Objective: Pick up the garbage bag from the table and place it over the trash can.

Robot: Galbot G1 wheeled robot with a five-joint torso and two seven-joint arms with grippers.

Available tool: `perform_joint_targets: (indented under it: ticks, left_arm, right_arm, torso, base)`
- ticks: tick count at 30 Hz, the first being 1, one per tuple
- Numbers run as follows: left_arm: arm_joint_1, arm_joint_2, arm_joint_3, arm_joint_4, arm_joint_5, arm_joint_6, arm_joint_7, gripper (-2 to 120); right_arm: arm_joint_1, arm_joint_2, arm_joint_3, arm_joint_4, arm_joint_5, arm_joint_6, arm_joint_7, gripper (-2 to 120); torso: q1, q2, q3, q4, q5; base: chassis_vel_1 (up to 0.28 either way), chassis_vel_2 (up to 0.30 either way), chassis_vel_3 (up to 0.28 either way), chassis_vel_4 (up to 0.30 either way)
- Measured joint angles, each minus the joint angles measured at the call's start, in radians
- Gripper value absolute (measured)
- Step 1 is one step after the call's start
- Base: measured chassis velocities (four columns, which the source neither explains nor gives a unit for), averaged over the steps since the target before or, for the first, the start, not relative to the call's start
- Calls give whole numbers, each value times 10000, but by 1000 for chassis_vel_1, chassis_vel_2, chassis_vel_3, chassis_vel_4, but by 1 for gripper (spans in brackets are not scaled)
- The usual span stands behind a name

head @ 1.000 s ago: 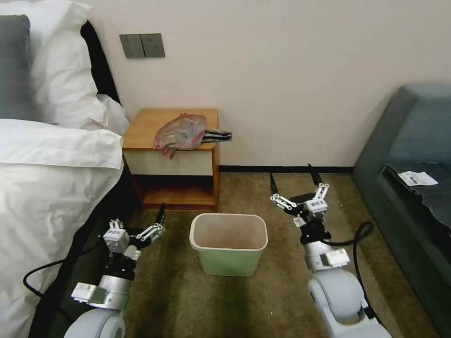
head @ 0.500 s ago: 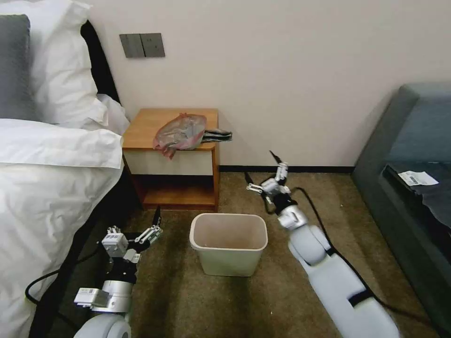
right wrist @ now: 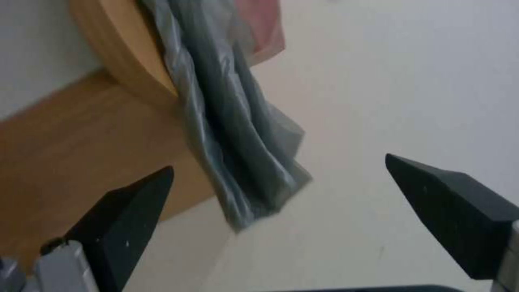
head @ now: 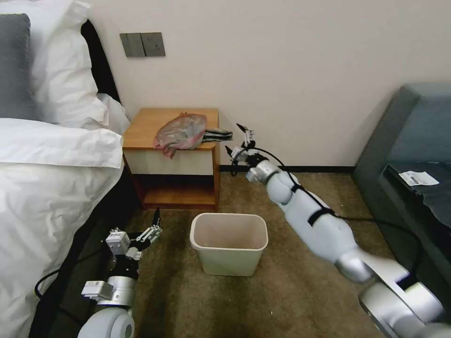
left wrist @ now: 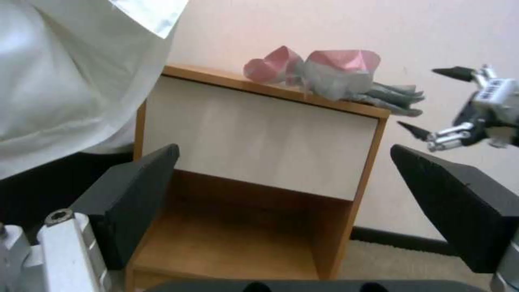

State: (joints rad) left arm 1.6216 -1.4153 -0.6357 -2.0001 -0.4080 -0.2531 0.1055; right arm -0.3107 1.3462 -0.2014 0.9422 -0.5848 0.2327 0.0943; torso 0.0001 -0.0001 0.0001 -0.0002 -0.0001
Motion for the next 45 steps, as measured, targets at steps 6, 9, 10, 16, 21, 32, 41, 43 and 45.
perform_joint_targets:
  ticks: [6,9,10,16,21,32,41,43,45]
  left_arm:
    - [5,-147,84,61,14,-21,17,98]
    - [4,-211,95,98,27,-41,23,98]
    - [2,-233,102,100,31,-43,23,98]
    - [-6,-301,111,94,42,-49,24,98]
    - [-16,-343,112,55,47,-47,-238,97]
    - [-20,-441,160,69,62,-13,-407,97]
    - [0,-472,178,24,104,34,-548,97]
    - [0,-475,178,-8,108,79,-623,97]
    - [-2,-476,177,-19,109,97,-658,97]
  right_arm:
    - [870,483,-419,-1344,-92,161,-43,100]
    - [1033,613,-505,-1604,-83,174,-112,100]
    - [1068,663,-530,-1710,-73,195,-119,100]
    - [1085,821,-570,-2001,6,275,-138,90]
    - [1050,779,-669,-1880,122,293,-203,70]
    - [919,584,-871,-1406,508,57,-220,35]
    - [645,417,-944,-1031,658,-81,-60,0]
    - [616,401,-945,-993,691,-99,-35,0]
    - [603,386,-944,-970,711,-106,-25,0]
  torso:
    - [0,0,-1,1,0]
    - [0,0,-1,3,0]
    - [0,0,-1,2,0]
    - [0,0,-2,1,1]
    - [-1,0,-2,1,1]
    - [-1,0,-1,1,1]
    - [-1,0,-2,1,1]
    - [-1,0,-2,2,2]
    - [-1,0,-1,3,1]
  base:
    - [0,0,0,0]
    - [0,0,0,0]
    - [0,0,0,0]
    - [0,0,0,0]
    - [0,0,0,0]
    - [0,0,0,0]
    - [0,0,0,0]
    - [0,0,0,0]
    - [0,0,0,0]
